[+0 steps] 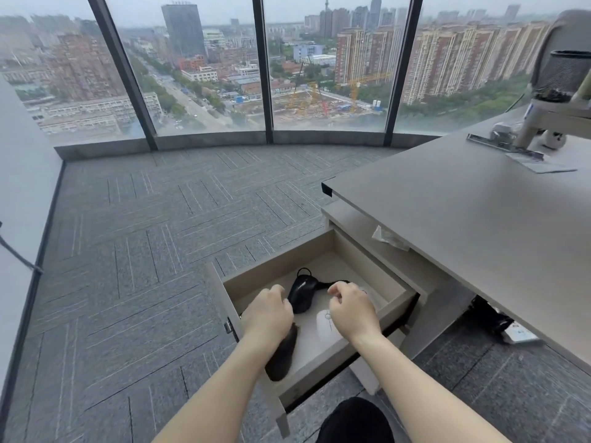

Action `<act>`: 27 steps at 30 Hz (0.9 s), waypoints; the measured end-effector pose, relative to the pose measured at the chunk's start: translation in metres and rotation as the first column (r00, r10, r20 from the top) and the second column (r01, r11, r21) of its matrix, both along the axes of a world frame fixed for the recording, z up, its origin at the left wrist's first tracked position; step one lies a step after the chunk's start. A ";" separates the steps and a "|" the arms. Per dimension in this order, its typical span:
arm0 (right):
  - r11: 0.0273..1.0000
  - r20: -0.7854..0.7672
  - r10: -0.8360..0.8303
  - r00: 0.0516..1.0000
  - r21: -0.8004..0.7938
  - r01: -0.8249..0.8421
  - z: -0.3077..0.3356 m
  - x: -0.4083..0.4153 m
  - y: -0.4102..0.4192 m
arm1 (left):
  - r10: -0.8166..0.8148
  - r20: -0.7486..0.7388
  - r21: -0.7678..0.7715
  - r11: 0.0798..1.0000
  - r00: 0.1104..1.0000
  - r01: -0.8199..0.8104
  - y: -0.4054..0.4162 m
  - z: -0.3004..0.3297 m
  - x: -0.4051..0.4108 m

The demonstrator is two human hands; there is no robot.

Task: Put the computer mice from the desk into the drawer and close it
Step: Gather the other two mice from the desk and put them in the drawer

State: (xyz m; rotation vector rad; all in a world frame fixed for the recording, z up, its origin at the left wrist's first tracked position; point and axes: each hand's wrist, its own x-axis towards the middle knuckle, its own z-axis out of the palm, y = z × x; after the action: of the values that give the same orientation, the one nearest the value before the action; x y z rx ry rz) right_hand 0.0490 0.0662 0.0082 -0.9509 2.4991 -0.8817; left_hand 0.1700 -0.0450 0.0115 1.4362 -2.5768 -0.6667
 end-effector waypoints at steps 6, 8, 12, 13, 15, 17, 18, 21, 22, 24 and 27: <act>0.975 0.059 0.139 0.989 -0.181 -0.126 0.002 0.047 0.044 | 0.213 -0.524 0.023 0.971 0.825 -0.237 -0.009 0.017 0.058; 0.962 0.059 0.188 0.980 -0.213 -0.172 -0.003 0.067 0.056 | 0.345 -0.523 0.135 0.936 0.779 -0.324 -0.009 0.009 0.079; 0.947 0.124 0.264 0.957 -0.220 -0.233 -0.018 0.098 0.072 | 0.580 -0.432 0.461 0.800 0.691 -0.384 0.001 -0.015 0.107; 0.946 0.135 0.276 0.952 -0.213 -0.244 -0.022 0.103 0.073 | 0.618 -0.436 0.557 0.756 0.654 -0.343 0.005 -0.019 0.108; 0.942 0.146 0.306 0.941 -0.189 -0.277 -0.026 0.110 0.074 | 0.675 -0.444 0.724 0.658 0.589 -0.209 0.014 -0.024 0.107; 0.933 0.132 0.351 0.927 -0.139 -0.333 -0.031 0.117 0.074 | 0.677 -0.464 0.773 0.625 0.572 -0.113 0.024 -0.026 0.107; 0.927 0.109 0.370 0.923 -0.104 -0.359 -0.032 0.120 0.074 | 0.673 -0.477 0.779 0.621 0.565 -0.081 0.027 -0.026 0.106; 0.936 0.007 0.352 0.936 -0.029 -0.352 -0.036 0.124 0.072 | 0.665 -0.499 0.788 0.616 0.556 -0.029 0.032 -0.026 0.102; 0.944 -0.021 0.329 0.944 -0.027 -0.330 -0.037 0.124 0.071 | 0.664 -0.501 0.792 0.610 0.555 -0.016 0.032 -0.027 0.099; 0.958 -0.042 0.282 0.959 -0.048 -0.283 -0.041 0.120 0.071 | 0.653 -0.496 0.801 0.599 0.572 0.010 0.031 -0.031 0.090; 0.975 -0.039 0.201 0.979 -0.084 -0.204 -0.045 0.105 0.074 | 0.639 -0.485 0.816 0.576 0.597 0.046 0.031 -0.038 0.069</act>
State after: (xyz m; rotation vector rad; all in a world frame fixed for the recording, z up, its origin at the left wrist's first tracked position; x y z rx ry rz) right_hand 0.1542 0.1404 -0.0365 -1.2313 2.3520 -0.9225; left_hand 0.2393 -0.0139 -0.0261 1.2860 -1.2766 -1.9562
